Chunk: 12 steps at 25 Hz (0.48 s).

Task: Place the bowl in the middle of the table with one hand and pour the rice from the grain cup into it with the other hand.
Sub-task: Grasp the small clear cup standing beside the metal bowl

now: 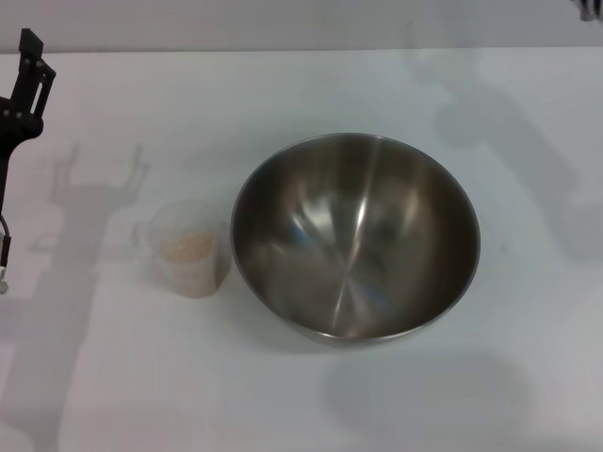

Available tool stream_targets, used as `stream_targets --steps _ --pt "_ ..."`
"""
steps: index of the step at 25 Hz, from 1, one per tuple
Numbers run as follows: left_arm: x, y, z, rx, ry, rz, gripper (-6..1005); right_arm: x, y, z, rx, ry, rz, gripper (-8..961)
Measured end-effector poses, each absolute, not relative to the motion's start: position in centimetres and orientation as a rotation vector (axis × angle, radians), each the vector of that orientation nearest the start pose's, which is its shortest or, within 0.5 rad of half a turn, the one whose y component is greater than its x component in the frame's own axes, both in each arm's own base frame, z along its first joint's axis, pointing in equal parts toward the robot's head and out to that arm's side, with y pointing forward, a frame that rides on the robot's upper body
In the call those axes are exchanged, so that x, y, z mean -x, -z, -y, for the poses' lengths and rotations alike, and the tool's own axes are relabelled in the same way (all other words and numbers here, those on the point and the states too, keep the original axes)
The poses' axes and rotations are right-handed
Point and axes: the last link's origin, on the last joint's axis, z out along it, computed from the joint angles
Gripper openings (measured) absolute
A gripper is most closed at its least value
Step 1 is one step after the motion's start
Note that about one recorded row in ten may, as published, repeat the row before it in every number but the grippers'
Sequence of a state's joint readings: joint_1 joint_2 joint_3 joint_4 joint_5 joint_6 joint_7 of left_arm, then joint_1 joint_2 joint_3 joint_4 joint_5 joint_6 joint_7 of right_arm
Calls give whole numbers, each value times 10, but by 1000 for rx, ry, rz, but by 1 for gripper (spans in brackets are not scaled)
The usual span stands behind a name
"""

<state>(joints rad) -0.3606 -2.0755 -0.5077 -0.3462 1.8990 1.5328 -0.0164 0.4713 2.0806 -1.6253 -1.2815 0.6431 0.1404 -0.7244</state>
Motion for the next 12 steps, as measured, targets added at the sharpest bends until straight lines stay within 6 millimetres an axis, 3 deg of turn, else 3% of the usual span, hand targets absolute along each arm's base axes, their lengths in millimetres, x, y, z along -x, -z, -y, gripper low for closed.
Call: stream_targets --steps 7,12 --pt "289 4 -297 1403 958 367 742 -134 -15 -408 1622 -582 1 485" --pt "289 5 -304 1411 942 386 739 -154 -11 -384 1468 -760 52 485"
